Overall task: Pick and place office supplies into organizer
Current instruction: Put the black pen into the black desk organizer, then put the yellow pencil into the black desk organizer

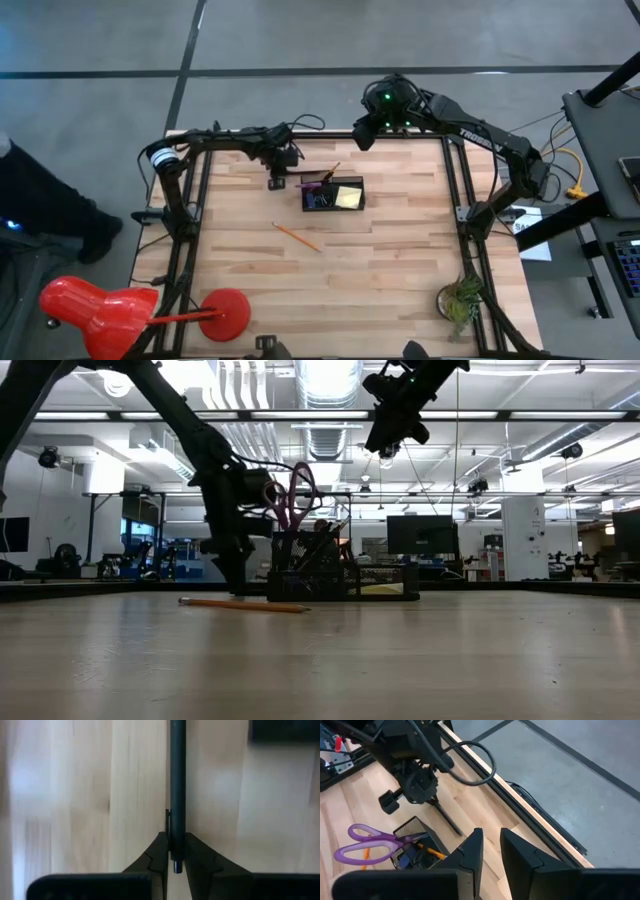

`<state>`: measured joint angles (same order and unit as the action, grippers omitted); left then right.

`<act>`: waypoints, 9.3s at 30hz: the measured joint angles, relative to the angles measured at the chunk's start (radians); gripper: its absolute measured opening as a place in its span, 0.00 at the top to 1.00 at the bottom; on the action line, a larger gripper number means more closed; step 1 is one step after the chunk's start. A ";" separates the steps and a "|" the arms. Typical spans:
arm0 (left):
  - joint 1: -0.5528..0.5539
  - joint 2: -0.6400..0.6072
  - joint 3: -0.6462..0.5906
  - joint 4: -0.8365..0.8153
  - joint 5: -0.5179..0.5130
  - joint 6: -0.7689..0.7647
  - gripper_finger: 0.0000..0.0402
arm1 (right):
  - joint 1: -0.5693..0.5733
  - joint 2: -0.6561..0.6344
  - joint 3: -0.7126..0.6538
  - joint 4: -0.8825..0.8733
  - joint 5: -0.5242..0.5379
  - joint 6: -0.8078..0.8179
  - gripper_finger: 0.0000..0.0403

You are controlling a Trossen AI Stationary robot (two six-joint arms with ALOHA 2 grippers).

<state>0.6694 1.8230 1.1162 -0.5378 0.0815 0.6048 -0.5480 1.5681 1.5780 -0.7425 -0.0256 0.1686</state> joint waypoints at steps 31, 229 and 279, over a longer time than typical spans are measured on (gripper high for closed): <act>-0.309 -0.176 0.498 -0.776 -0.449 -0.017 0.94 | -0.008 -0.003 -0.229 0.026 -0.004 -0.048 0.85; -0.610 -0.426 -0.500 0.213 -0.099 -0.310 0.57 | 0.724 0.524 -0.328 0.528 0.206 0.461 0.97; -0.606 -0.401 -0.021 -0.337 -0.724 0.077 0.98 | 0.715 0.237 -0.282 0.031 0.633 0.455 0.97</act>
<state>0.0635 1.4216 1.0948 -0.8750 -0.6426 0.6819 0.1666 1.8054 1.2961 -0.7119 0.6076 0.6233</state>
